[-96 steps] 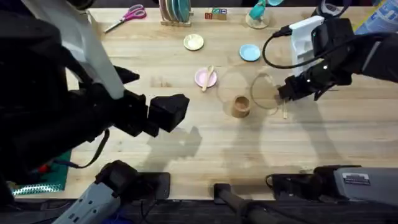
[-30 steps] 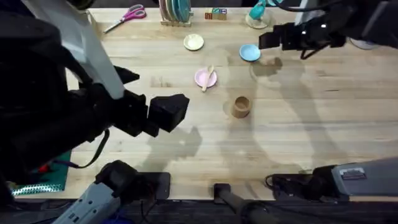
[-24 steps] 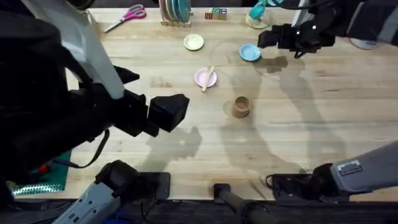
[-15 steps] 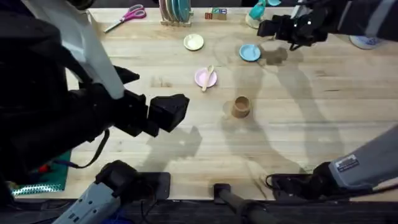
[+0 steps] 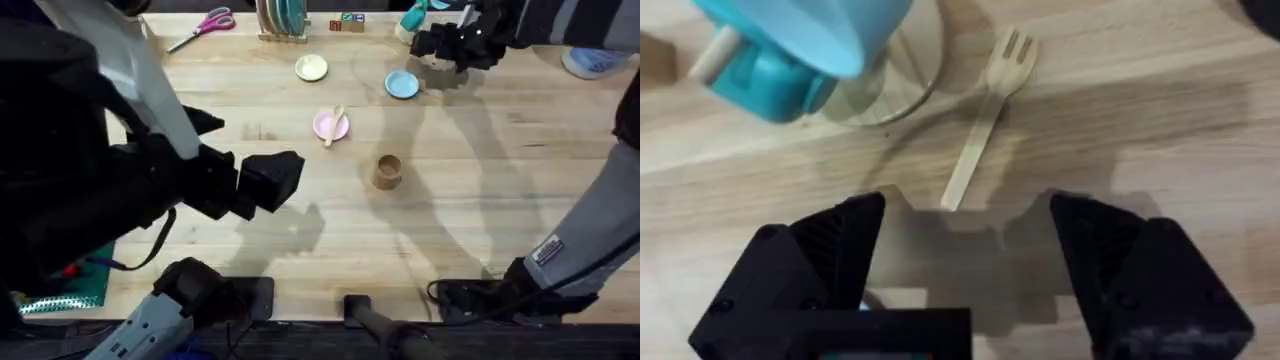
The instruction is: Pick up a utensil and set it on the pink plate, then put the other utensil in the container.
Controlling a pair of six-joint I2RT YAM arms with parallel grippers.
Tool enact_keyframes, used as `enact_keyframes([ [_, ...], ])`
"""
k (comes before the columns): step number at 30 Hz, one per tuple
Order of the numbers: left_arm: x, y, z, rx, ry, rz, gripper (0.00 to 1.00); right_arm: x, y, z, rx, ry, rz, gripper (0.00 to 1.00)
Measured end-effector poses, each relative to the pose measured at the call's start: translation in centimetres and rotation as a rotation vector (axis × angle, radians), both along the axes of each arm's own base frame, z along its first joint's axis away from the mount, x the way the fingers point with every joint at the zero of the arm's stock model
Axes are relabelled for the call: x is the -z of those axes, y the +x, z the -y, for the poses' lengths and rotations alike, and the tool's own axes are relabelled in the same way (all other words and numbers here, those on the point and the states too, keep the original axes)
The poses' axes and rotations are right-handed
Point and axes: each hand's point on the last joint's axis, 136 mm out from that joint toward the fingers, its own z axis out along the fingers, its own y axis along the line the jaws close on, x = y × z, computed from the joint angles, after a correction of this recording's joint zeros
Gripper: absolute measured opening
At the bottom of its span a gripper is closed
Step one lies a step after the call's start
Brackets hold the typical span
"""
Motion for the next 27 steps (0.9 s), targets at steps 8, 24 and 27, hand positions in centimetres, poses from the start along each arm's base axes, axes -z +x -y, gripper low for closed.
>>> enact_keyframes([
  [8,0.0,0.0,0.0,0.0,0.0,0.0,0.995,0.2,1.4,0.8,0.032,-0.012,0.048,0.998],
  [24,0.0,0.0,0.0,0.0,0.0,0.0,0.995,0.6,5.0,1.7,0.086,-0.029,0.09,0.998],
  [27,0.0,0.0,0.0,0.0,0.0,0.0,0.993,0.7,4.8,2.0,0.102,-0.041,0.08,0.998],
])
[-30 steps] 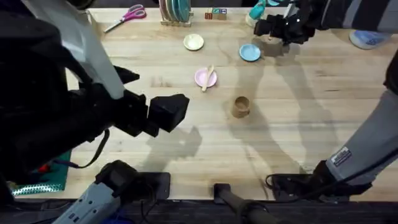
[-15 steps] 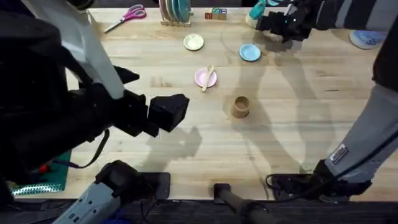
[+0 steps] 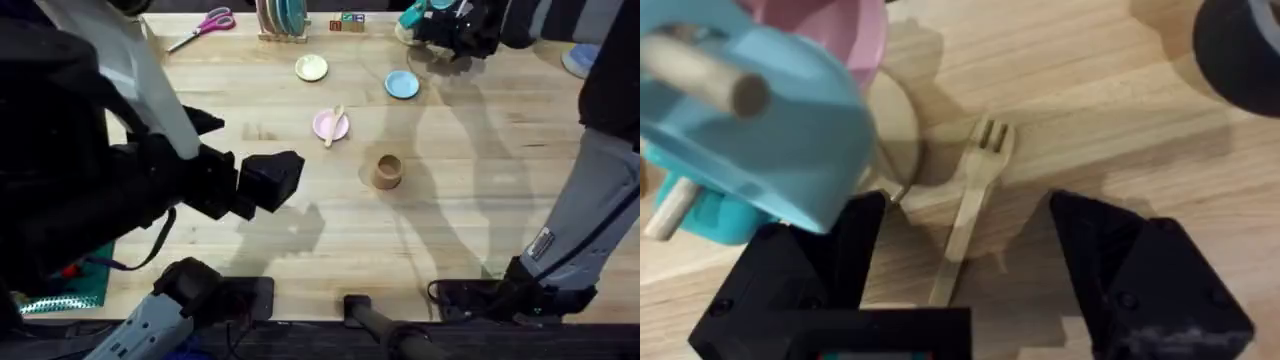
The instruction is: Pick up a utensil and set it on the pink plate, then put the other utensil in the container.
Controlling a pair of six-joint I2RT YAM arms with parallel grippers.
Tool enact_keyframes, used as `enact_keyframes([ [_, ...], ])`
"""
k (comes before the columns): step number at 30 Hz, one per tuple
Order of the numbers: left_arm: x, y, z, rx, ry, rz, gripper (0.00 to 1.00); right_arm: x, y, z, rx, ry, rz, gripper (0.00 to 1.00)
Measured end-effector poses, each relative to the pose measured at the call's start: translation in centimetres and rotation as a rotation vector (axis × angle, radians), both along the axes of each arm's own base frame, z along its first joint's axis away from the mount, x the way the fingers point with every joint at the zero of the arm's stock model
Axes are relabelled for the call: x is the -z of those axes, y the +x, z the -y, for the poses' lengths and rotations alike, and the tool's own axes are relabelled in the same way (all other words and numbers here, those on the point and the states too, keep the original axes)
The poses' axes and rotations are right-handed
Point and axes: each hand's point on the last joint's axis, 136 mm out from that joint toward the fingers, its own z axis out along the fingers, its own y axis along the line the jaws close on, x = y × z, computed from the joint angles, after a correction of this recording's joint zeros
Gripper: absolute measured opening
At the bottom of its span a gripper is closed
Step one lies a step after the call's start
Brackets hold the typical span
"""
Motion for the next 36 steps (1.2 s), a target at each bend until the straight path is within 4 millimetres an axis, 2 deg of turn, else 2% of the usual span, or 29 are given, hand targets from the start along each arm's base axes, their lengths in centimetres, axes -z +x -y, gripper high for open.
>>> enact_keyframes([
  [22,0.0,0.0,0.0,0.0,0.0,0.0,0.995,0.5,-1.1,1.9,0.086,-0.067,-0.053,0.998],
  [31,0.0,0.0,0.0,0.0,0.0,0.0,0.995,0.4,-0.5,2.1,0.098,-0.072,-0.06,0.989],
  [32,0.0,0.0,0.0,0.0,0.0,0.0,0.995,0.4,-0.5,2.1,0.1,-0.072,-0.058,0.962],
  [35,0.0,0.0,0.0,0.0,0.0,0.0,0.995,0.4,-0.5,2.6,0.112,-0.076,-0.057,0.795],
  [36,0.0,0.0,0.0,0.0,0.0,0.0,0.995,0.4,-0.6,2.8,0.119,-0.078,-0.059,0.712],
])
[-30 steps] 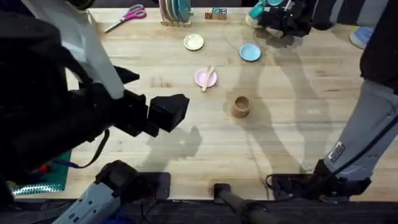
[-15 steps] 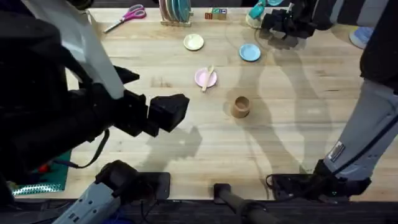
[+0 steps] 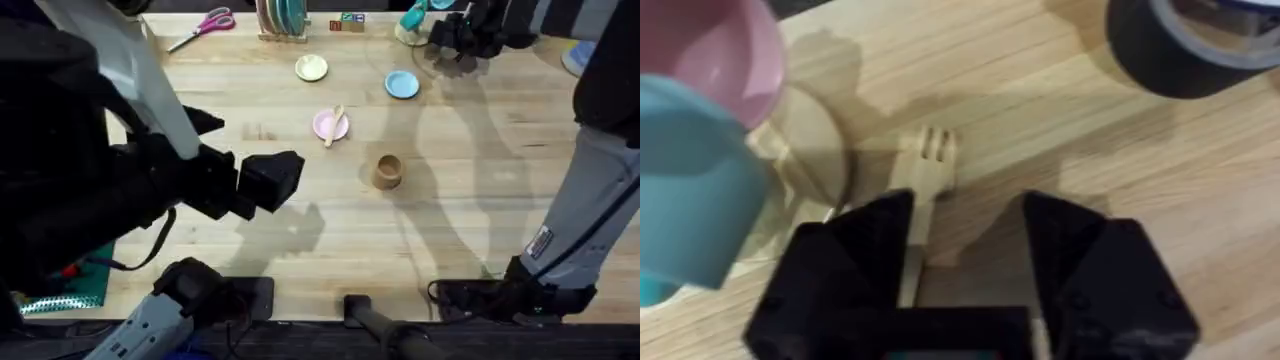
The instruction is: Pick up a utensil and set it on the pink plate, then put the other utensil in the container.
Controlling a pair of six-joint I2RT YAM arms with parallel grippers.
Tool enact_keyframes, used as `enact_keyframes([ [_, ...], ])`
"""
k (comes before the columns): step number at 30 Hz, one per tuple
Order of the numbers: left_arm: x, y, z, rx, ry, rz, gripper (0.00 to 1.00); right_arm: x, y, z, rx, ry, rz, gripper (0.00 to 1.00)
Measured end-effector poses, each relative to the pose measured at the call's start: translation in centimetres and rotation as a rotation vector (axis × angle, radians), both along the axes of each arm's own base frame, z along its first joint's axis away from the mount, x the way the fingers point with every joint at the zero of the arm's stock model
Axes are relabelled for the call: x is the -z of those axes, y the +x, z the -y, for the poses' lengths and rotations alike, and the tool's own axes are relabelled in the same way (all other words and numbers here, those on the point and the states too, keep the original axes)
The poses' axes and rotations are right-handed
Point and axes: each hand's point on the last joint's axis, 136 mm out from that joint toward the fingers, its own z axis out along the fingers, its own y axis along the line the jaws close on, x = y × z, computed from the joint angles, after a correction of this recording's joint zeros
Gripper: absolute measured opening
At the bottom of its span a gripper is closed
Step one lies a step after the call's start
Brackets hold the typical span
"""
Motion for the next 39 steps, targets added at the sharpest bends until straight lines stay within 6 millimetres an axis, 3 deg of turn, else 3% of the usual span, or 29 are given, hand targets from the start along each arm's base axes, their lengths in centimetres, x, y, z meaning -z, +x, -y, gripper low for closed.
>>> enact_keyframes([
  [2,0.0,0.0,0.0,0.0,0.0,0.0,0.995,0.0,-0.1,0.4,0.008,-0.005,-0.006,0.573],
  [5,0.0,0.0,0.0,0.0,0.0,0.0,0.995,0.0,-0.4,0.9,0.023,-0.014,-0.015,0.263],
  [11,0.0,0.0,0.0,0.0,0.0,0.0,0.995,0.0,-0.5,1.2,0.033,-0.021,-0.019,0.196],
  [14,0.0,0.0,0.0,0.0,0.0,0.0,0.995,-0.1,-0.4,1.4,0.039,-0.03,-0.017,0.046],
  [27,0.0,0.0,0.0,0.0,0.0,0.0,0.995,-0.2,-0.4,1.0,-0.009,-0.067,-0.032,0.032],
  [31,0.0,0.0,0.0,0.0,0.0,0.0,0.995,-0.3,-0.8,-0.3,-0.094,-0.106,-0.073,0.03],
  [39,0.0,0.0,0.0,0.0,0.0,0.0,0.995,-1.5,-3.4,-3.7,-0.209,-0.108,-0.177,0.031],
])
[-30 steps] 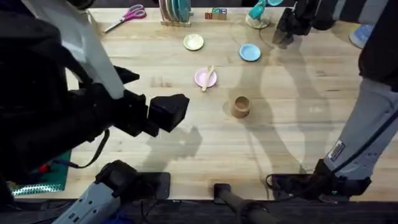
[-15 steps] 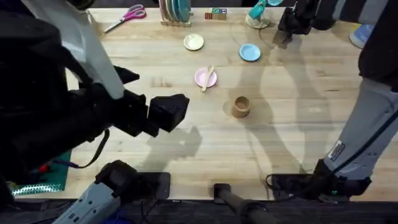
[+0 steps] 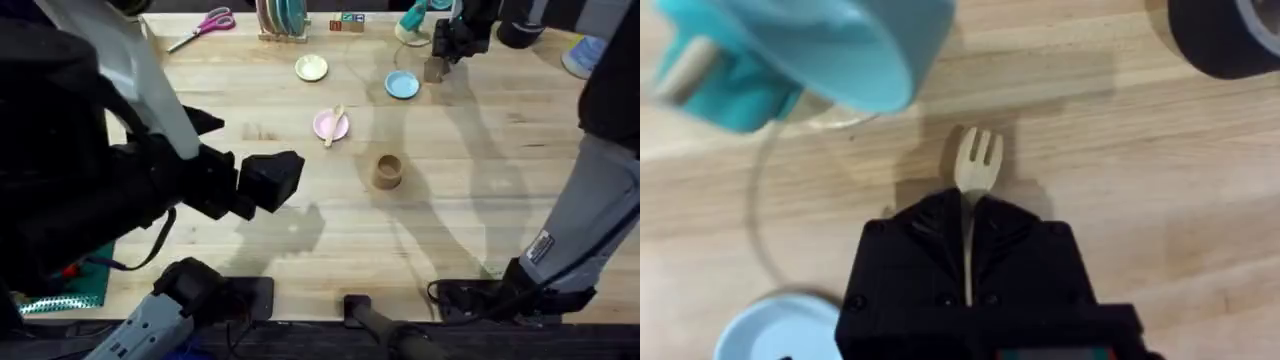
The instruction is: Pick up a utensil and set it on the pink plate, then put the other utensil in the container.
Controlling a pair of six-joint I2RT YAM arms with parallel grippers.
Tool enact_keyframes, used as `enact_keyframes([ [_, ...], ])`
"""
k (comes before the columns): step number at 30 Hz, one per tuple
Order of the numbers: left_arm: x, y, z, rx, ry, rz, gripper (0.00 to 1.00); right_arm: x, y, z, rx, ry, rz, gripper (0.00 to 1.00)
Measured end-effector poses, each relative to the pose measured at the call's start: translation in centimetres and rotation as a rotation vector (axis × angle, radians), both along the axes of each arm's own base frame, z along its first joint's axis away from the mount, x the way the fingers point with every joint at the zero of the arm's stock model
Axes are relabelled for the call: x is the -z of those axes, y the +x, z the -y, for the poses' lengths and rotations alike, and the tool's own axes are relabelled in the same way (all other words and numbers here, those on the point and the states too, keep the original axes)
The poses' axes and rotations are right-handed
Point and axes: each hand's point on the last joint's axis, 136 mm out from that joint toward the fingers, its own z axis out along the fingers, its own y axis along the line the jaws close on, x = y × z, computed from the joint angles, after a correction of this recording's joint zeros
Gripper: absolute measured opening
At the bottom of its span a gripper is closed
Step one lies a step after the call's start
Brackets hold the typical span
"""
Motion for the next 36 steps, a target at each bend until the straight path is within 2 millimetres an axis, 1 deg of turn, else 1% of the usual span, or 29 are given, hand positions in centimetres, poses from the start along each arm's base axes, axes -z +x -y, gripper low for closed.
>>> enact_keyframes([
  [7,0.0,0.0,0.0,0.0,0.0,0.0,0.995,-2.9,-2.1,-0.7,-0.021,0.003,0.032,0.031],
  [16,0.0,0.0,0.0,0.0,0.0,0.0,0.993,-4.2,-6.3,-1.2,-0.04,0.017,0.156,0.031],
  [20,0.0,0.0,0.0,0.0,0.0,0.0,0.995,-5.1,-8.1,-2.1,-0.101,0.051,0.23,0.031],
  [24,0.0,0.0,0.0,0.0,0.0,0.0,0.995,-5.8,-9.7,-3.7,-0.228,0.09,0.31,0.031],
  [30,0.0,0.0,0.0,0.0,0.0,0.0,0.995,-6.9,-11.9,-6.9,-0.463,0.135,0.447,0.031],
  [36,0.0,0.0,0.0,0.0,0.0,0.0,0.995,-9.2,-13.8,-10.2,-0.681,0.194,0.627,0.031],
])
